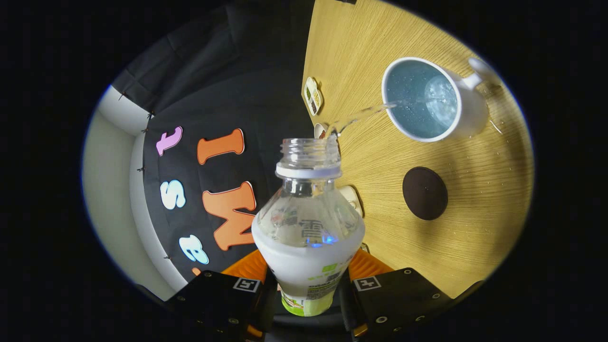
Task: Take the bottle from table, then pour the juice into the cup, finally place the bottle on the coaster
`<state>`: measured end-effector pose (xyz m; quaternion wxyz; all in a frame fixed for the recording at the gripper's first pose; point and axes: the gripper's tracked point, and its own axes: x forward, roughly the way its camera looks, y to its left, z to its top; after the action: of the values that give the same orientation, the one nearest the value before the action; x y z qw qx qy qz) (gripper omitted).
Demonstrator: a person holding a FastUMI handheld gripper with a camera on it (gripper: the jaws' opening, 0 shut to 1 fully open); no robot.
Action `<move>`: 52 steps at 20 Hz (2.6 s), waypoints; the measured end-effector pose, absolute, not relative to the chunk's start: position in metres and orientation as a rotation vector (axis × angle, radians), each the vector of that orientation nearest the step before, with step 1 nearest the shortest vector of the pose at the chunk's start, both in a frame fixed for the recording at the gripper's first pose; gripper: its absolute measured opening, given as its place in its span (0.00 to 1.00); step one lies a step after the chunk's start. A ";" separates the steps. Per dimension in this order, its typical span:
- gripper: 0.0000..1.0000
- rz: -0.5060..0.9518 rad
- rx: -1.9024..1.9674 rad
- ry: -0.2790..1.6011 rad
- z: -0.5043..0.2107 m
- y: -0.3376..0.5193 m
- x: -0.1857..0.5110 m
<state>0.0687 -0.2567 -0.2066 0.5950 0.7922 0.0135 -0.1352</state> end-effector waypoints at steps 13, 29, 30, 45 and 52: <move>0.56 -0.342 1.901 0.025 -0.203 -0.263 0.069; 0.57 -0.345 1.983 -0.006 -0.195 -0.274 0.067; 0.57 -0.340 1.992 -0.011 -0.193 -0.275 0.065; 0.57 -0.344 2.063 -0.020 -0.190 -0.277 0.068; 0.57 -0.345 2.102 -0.028 -0.188 -0.279 0.067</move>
<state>0.0674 -0.2786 -0.1884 0.4845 0.8631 -0.0113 -0.1418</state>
